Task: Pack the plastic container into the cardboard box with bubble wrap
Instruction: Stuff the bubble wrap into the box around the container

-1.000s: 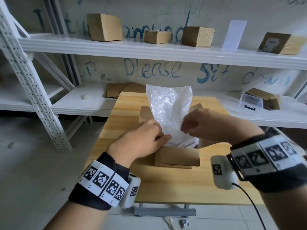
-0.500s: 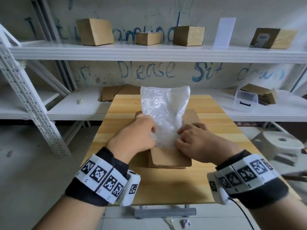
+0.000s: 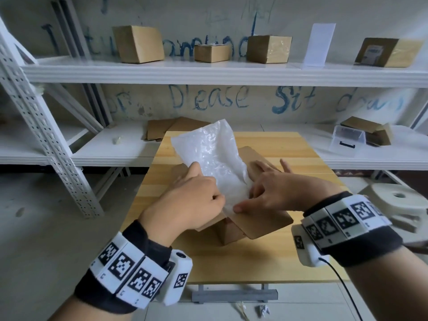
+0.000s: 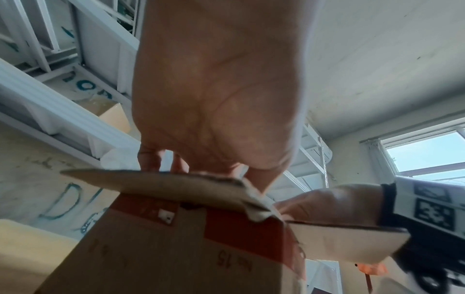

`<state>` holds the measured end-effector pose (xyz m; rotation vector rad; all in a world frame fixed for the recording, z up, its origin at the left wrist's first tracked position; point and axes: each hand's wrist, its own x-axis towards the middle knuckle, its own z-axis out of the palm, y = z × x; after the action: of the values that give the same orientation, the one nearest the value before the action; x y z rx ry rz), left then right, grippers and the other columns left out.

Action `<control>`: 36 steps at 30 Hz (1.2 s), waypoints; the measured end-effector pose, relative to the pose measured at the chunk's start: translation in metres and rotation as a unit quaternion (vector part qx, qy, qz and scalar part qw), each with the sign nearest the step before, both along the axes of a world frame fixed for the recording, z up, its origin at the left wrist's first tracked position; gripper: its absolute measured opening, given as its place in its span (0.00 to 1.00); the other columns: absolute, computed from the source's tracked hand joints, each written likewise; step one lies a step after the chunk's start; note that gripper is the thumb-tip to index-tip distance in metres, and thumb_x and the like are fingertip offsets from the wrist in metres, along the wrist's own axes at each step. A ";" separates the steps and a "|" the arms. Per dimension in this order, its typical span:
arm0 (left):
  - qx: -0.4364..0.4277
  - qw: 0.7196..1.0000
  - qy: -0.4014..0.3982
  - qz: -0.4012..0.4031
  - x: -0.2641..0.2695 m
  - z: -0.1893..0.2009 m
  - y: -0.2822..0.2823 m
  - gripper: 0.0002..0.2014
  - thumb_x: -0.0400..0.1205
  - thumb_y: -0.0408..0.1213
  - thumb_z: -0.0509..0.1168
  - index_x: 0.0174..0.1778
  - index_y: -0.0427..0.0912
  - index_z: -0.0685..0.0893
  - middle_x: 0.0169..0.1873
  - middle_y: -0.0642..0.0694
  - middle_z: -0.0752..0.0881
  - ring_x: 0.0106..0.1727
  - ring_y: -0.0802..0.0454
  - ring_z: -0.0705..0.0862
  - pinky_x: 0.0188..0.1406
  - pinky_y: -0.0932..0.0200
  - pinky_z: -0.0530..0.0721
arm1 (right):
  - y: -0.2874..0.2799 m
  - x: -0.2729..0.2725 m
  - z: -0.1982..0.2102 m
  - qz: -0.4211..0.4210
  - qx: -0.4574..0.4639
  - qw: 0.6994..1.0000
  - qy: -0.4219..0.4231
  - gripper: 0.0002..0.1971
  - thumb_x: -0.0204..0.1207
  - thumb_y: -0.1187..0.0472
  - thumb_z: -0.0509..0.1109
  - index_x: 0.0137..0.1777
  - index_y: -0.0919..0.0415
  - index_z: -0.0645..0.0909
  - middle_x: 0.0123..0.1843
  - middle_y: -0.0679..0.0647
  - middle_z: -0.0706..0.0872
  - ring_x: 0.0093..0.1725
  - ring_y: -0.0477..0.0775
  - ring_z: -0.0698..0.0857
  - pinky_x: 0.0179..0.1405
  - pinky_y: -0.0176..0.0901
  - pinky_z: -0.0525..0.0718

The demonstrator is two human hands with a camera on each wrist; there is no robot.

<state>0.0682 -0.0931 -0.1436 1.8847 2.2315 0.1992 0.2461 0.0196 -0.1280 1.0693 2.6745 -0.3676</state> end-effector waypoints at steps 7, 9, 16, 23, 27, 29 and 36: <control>0.091 0.983 0.138 -0.079 0.026 -0.001 0.002 0.27 0.87 0.55 0.46 0.32 0.48 0.82 0.31 0.55 0.83 0.49 0.61 0.81 0.78 0.39 0.22 | 0.008 0.000 0.009 -0.048 0.006 0.996 -0.071 0.28 0.63 0.21 0.64 0.31 0.47 0.82 0.73 0.49 0.78 0.87 0.42 0.35 0.76 0.76 0.27; 0.113 0.985 0.101 -0.081 0.031 0.001 0.002 0.21 0.87 0.57 0.49 0.43 0.54 0.84 0.38 0.57 0.84 0.52 0.59 0.82 0.81 0.44 0.27 | 0.014 0.006 0.010 -0.051 0.002 0.996 -0.073 0.28 0.63 0.23 0.67 0.30 0.51 0.81 0.57 0.43 0.84 0.87 0.43 0.37 0.76 0.77 0.28; 0.077 0.994 0.058 -0.055 -0.007 0.001 0.005 0.35 0.66 0.85 0.51 0.60 0.70 0.79 0.72 0.69 0.70 0.84 0.61 0.49 0.79 0.38 0.23 | 0.016 0.017 0.011 -0.067 -0.017 0.996 -0.060 0.30 0.55 0.18 0.66 0.38 0.43 0.86 0.62 0.45 0.81 0.88 0.51 0.42 0.78 0.76 0.39; 0.099 0.990 0.062 -0.077 -0.015 -0.003 0.011 0.36 0.55 0.86 0.60 0.53 0.68 0.77 0.53 0.66 0.74 0.73 0.55 0.65 0.84 0.45 0.37 | 0.005 0.018 0.011 -0.083 -0.030 0.994 -0.059 0.34 0.53 0.14 0.62 0.41 0.42 0.83 0.79 0.52 0.74 0.88 0.56 0.36 0.79 0.77 0.34; 0.088 0.990 0.075 -0.085 -0.005 -0.004 0.011 0.37 0.56 0.87 0.58 0.48 0.63 0.81 0.46 0.63 0.76 0.69 0.55 0.65 0.84 0.47 0.40 | 0.006 0.018 0.010 -0.125 -0.041 0.991 0.007 0.43 0.68 0.19 0.44 0.67 0.47 0.81 0.85 0.50 0.67 0.88 0.53 0.36 0.81 0.71 0.30; 0.063 0.993 0.070 -0.074 0.003 -0.003 0.005 0.32 0.63 0.85 0.55 0.46 0.63 0.78 0.44 0.61 0.75 0.63 0.53 0.70 0.80 0.51 0.54 | 0.008 0.020 0.008 -0.120 -0.028 0.992 -0.009 0.32 0.79 0.27 0.50 0.72 0.45 0.79 0.86 0.49 0.64 0.88 0.53 0.34 0.80 0.73 0.30; 0.105 0.994 -0.019 -0.034 0.012 0.006 -0.002 0.08 0.90 0.48 0.52 0.56 0.59 0.77 0.54 0.54 0.70 0.45 0.53 0.79 0.36 0.54 0.78 | 0.017 0.033 0.005 -0.080 0.010 0.991 -0.104 0.29 0.75 0.44 0.71 0.78 0.39 0.72 0.85 0.50 0.67 0.86 0.56 0.30 0.79 0.77 0.30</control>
<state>0.0804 -0.0955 -0.1378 2.0379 2.1911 0.4714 0.2789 0.0362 -0.1228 1.2589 2.4212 -0.2440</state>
